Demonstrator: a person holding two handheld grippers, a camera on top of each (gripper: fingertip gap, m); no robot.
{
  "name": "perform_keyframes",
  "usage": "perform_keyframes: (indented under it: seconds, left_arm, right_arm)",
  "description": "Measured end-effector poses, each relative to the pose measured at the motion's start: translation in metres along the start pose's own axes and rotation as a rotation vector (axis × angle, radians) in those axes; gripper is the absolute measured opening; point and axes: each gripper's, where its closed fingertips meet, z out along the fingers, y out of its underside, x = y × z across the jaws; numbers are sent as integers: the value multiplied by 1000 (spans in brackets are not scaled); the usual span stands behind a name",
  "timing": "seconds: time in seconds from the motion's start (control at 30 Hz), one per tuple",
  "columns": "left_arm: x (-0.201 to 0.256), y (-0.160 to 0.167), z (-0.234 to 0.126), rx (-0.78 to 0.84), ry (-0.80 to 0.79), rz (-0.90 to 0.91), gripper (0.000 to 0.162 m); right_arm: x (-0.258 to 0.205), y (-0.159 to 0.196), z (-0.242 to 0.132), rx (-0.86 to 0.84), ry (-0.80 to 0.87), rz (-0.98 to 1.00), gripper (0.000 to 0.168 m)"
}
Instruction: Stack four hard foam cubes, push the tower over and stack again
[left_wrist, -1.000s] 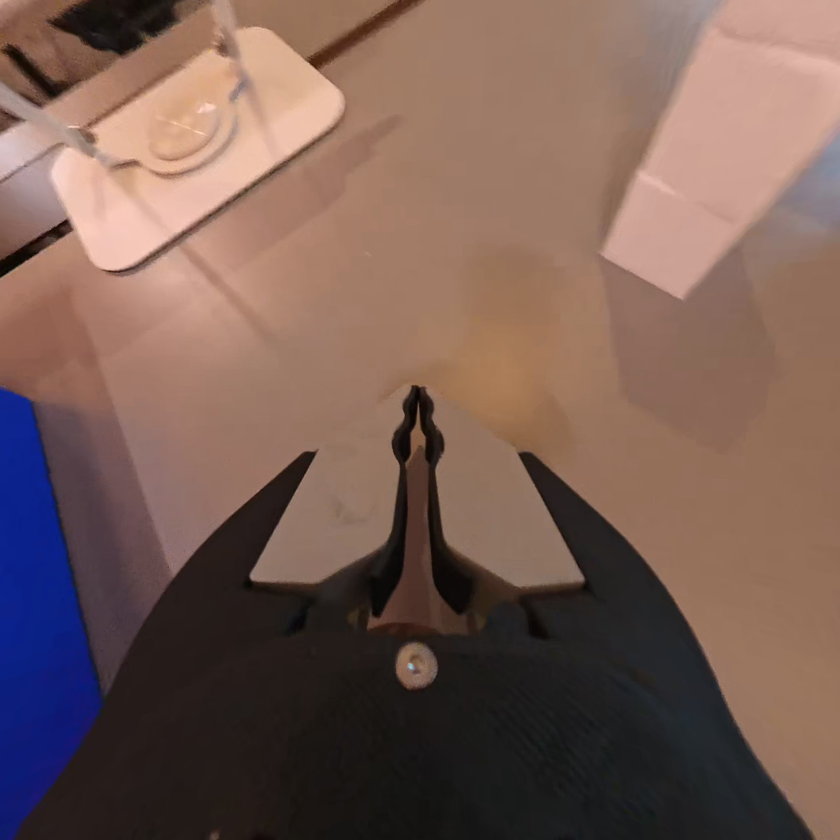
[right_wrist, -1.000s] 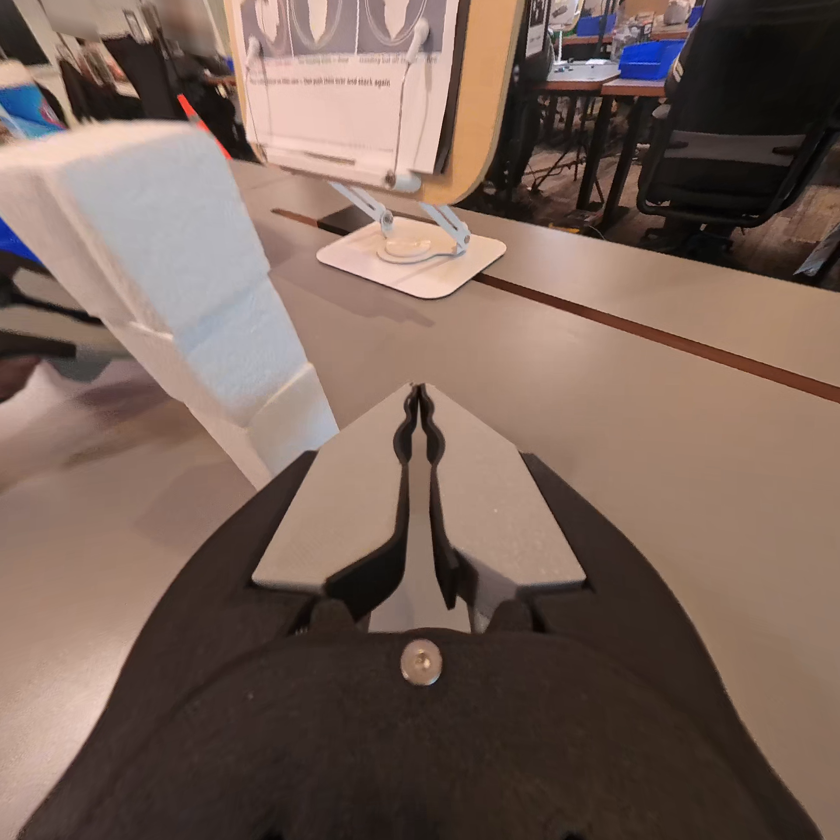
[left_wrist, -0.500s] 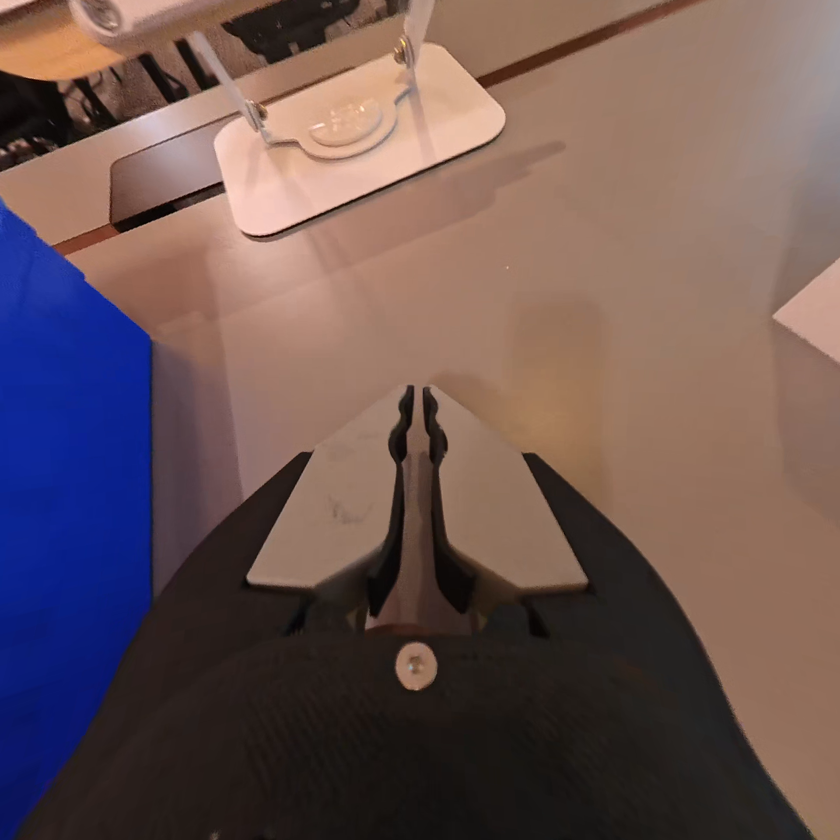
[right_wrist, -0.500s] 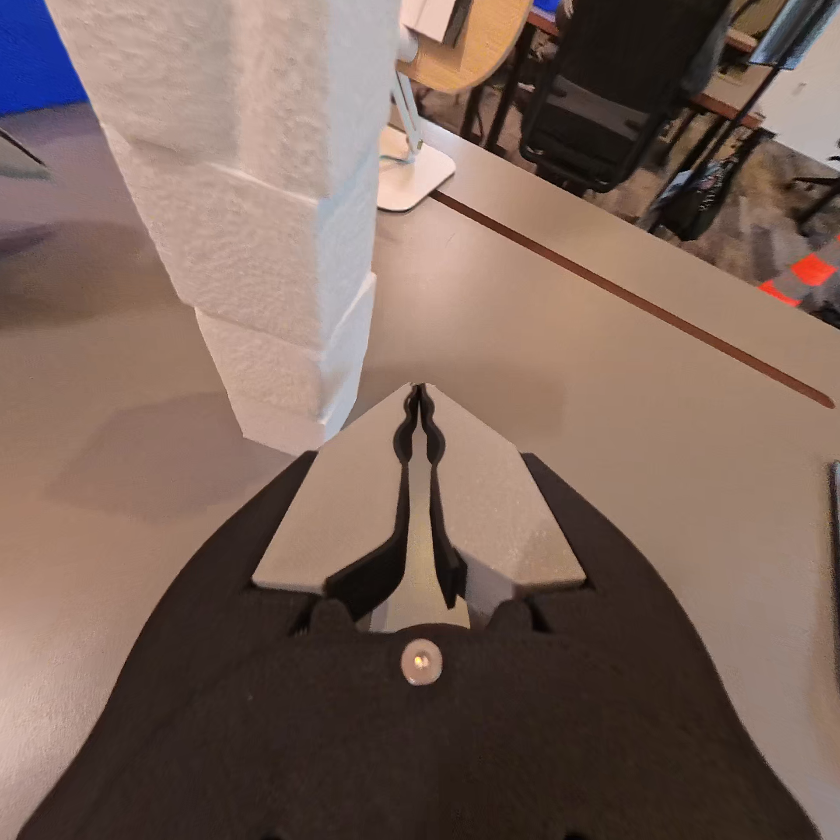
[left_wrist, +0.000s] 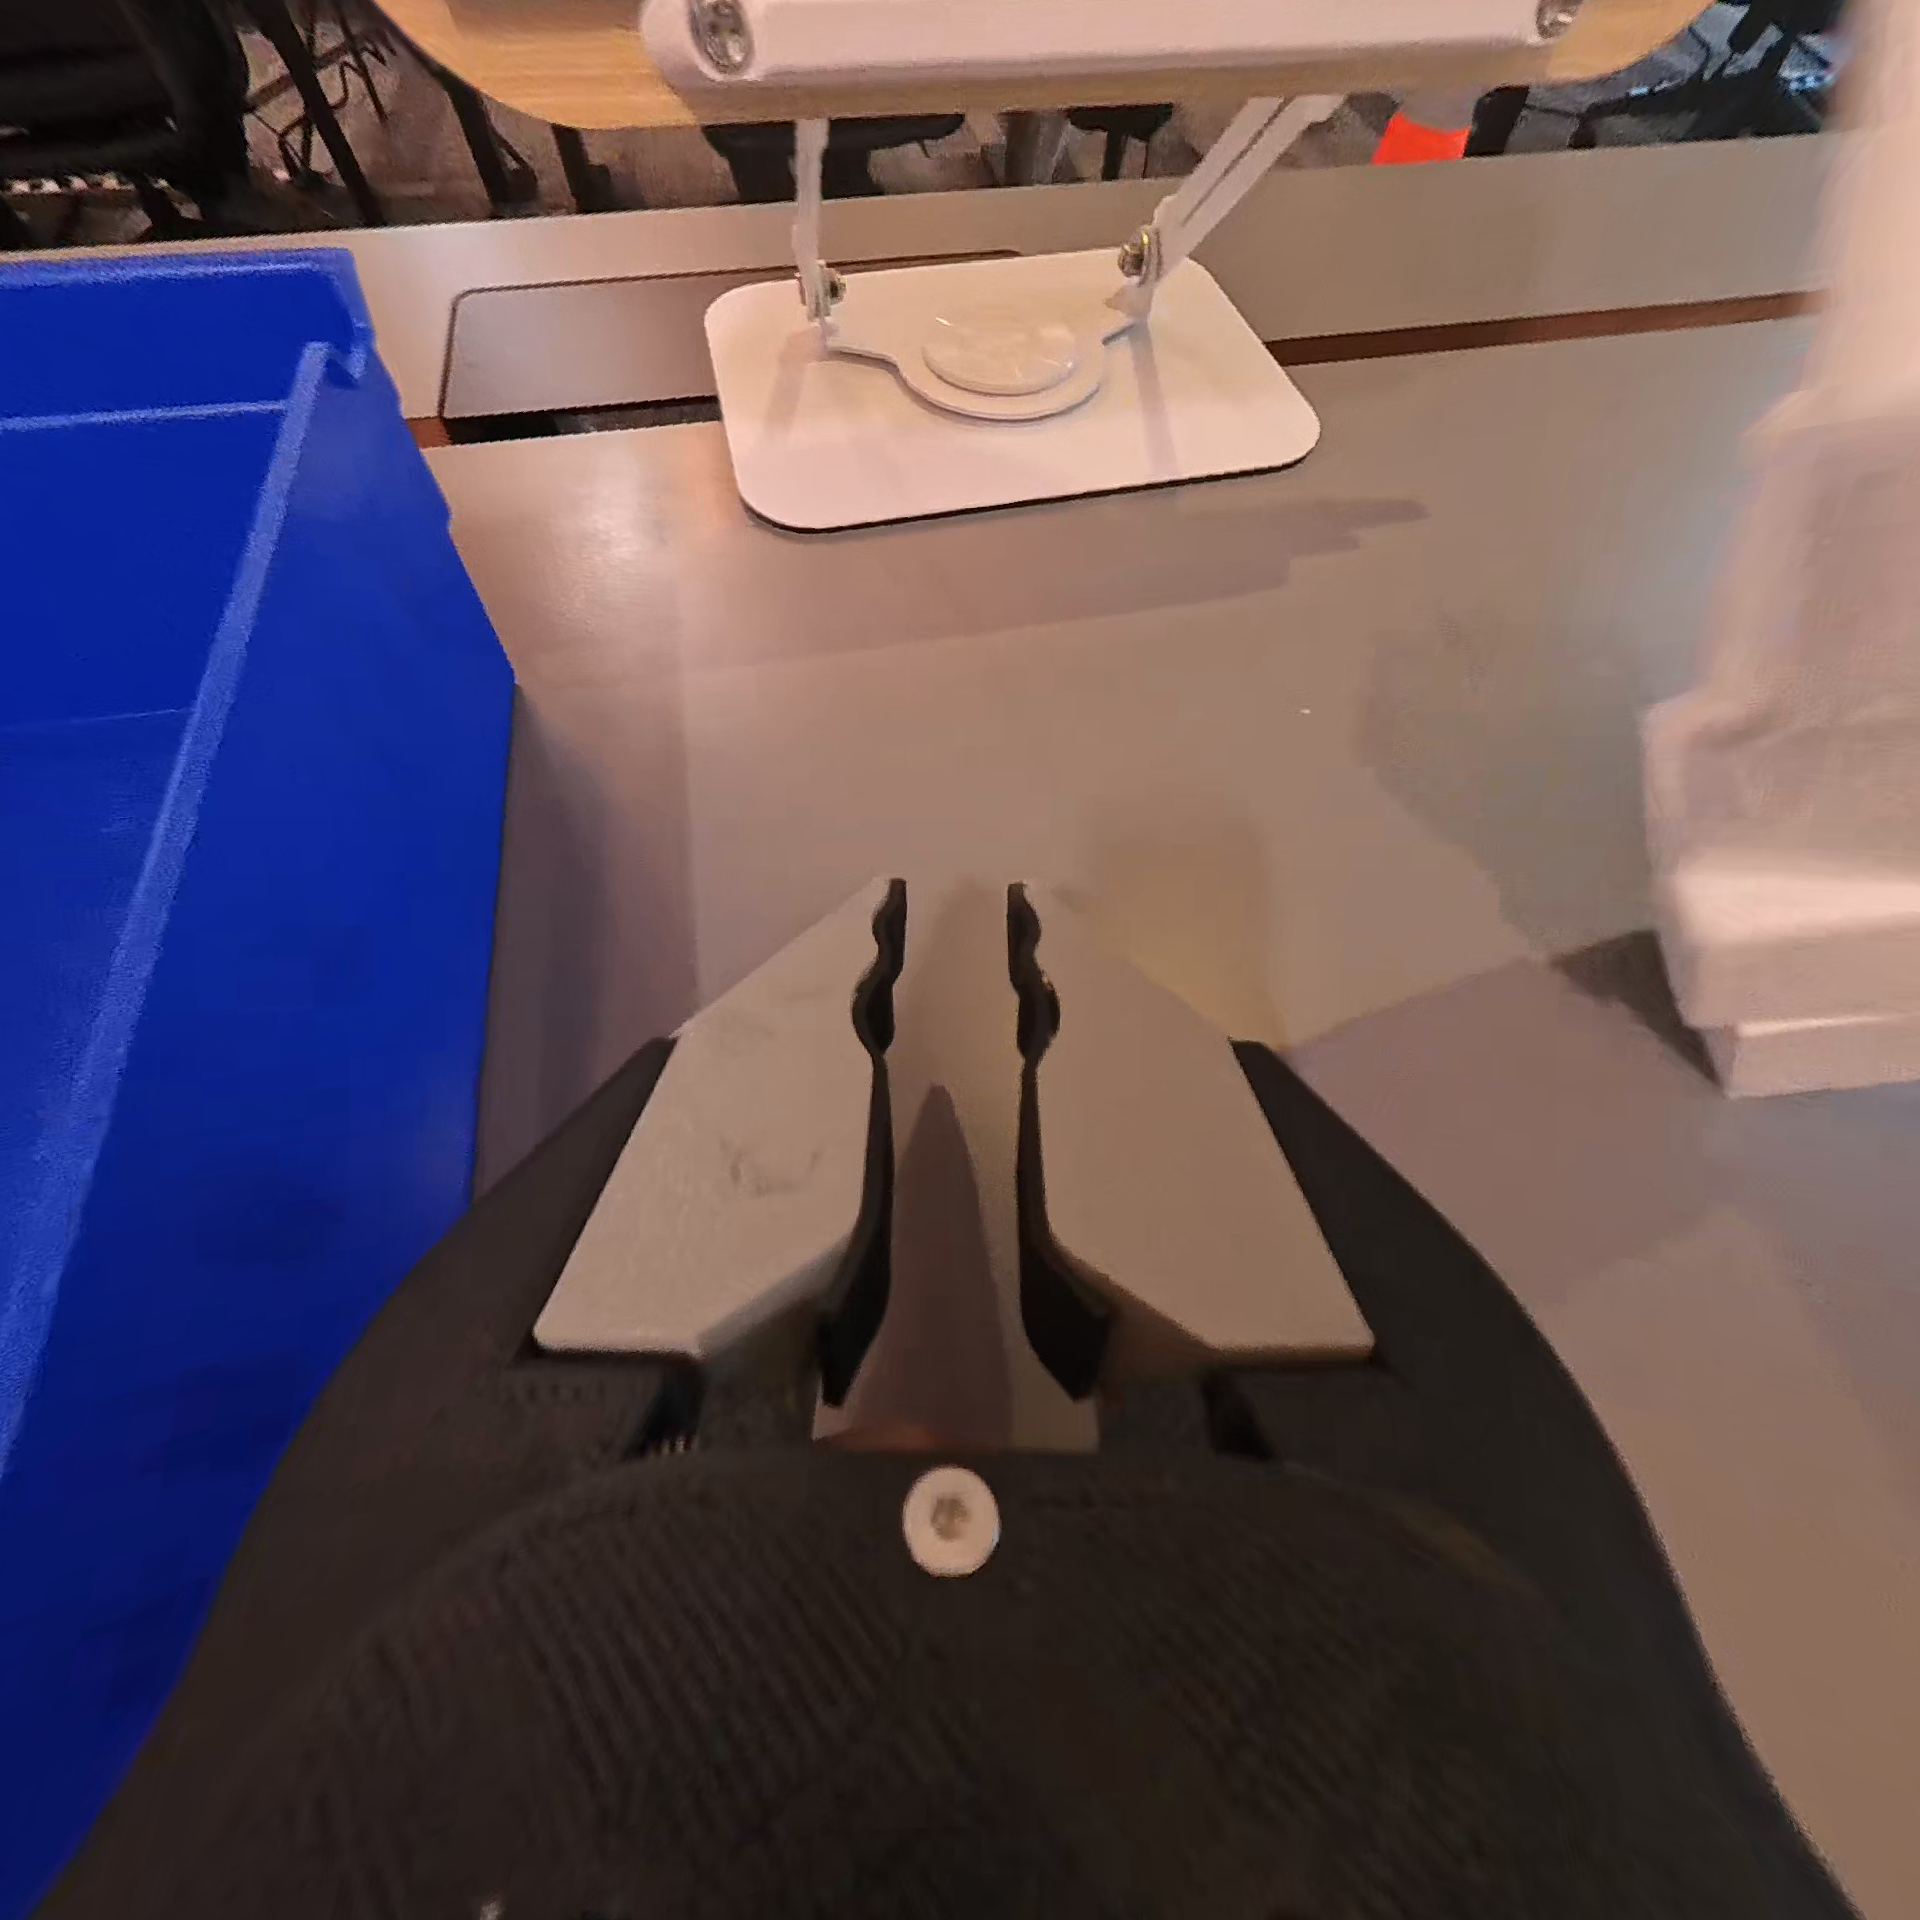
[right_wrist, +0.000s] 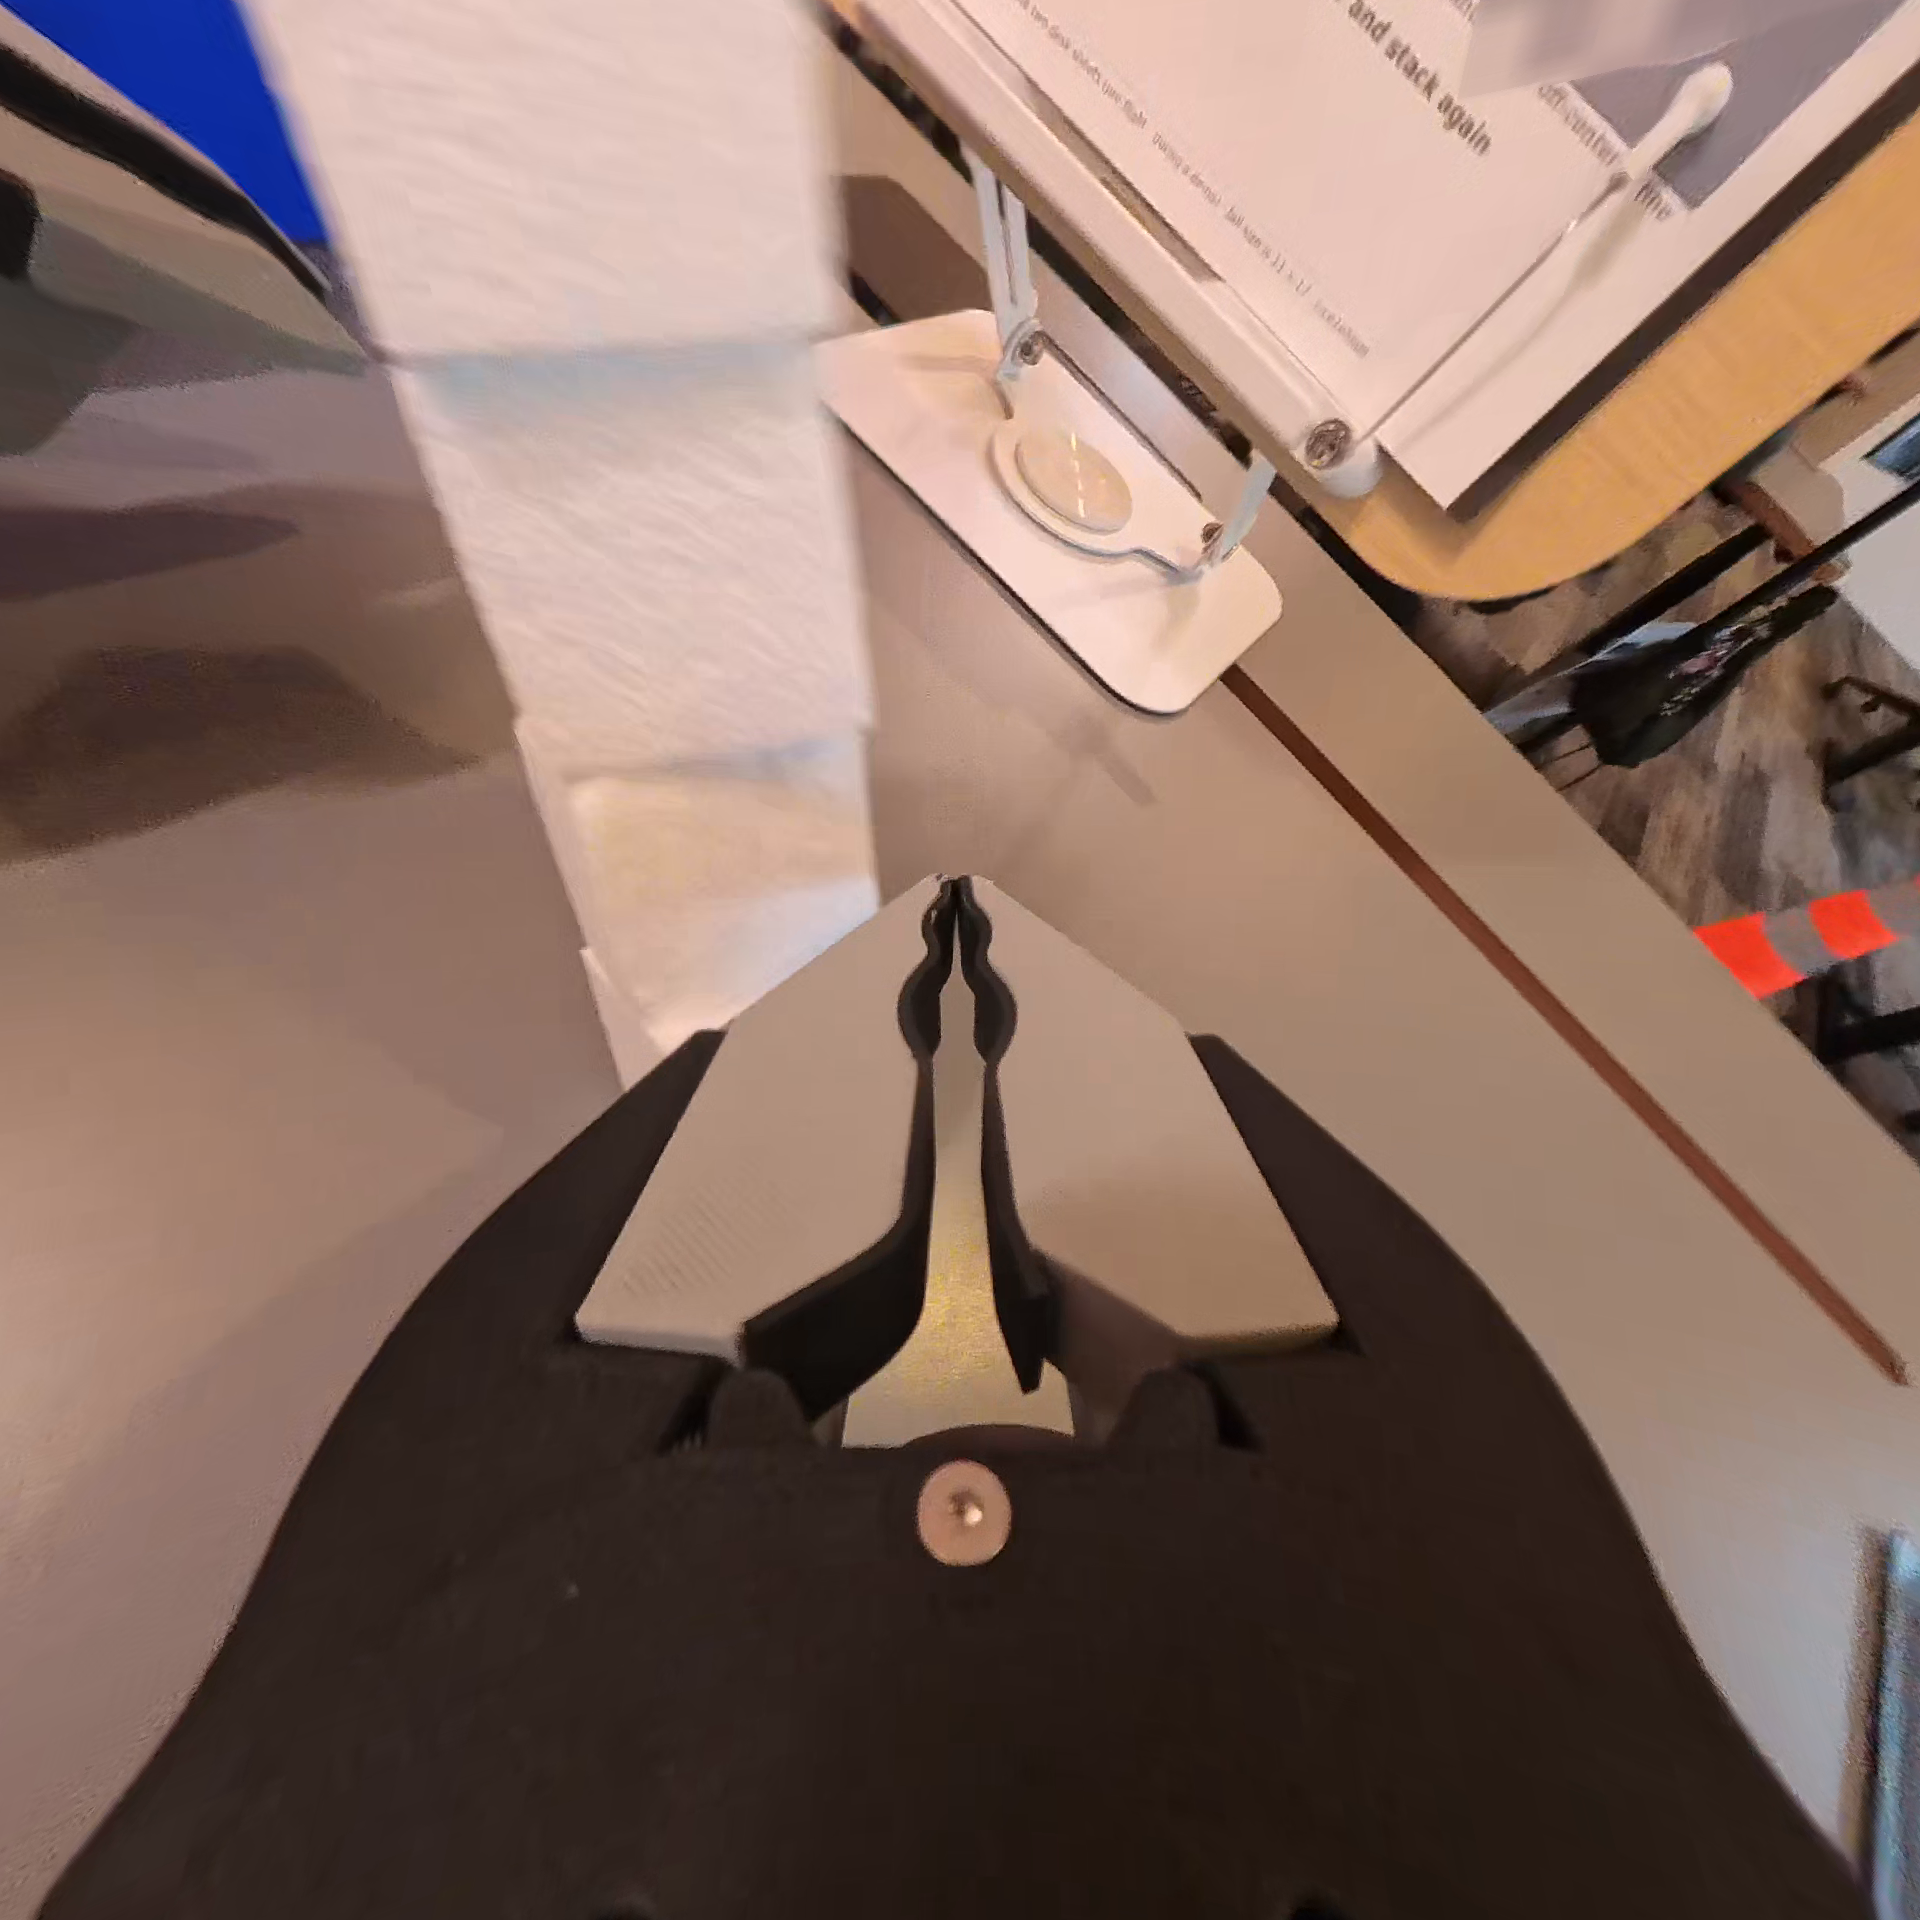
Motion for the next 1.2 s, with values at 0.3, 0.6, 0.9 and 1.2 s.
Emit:
perform_keyframes:
  seconds: [0.3,0.6,0.9,1.2]
  left_arm:
    - [-7,14,5,-56,16,-21,15]
    - [36,7,5,-13,159,64,16]
    - [128,40,-24,-173,652,177,0]
    - [156,43,-40,-178,827,164,0]
  right_arm:
    - [21,27,-10,37,25,35,0]
    - [31,75,-17,70,-153,166,8]
    - [43,52,-37,172,-77,166,3]
    - [10,36,-47,236,-258,122,0]
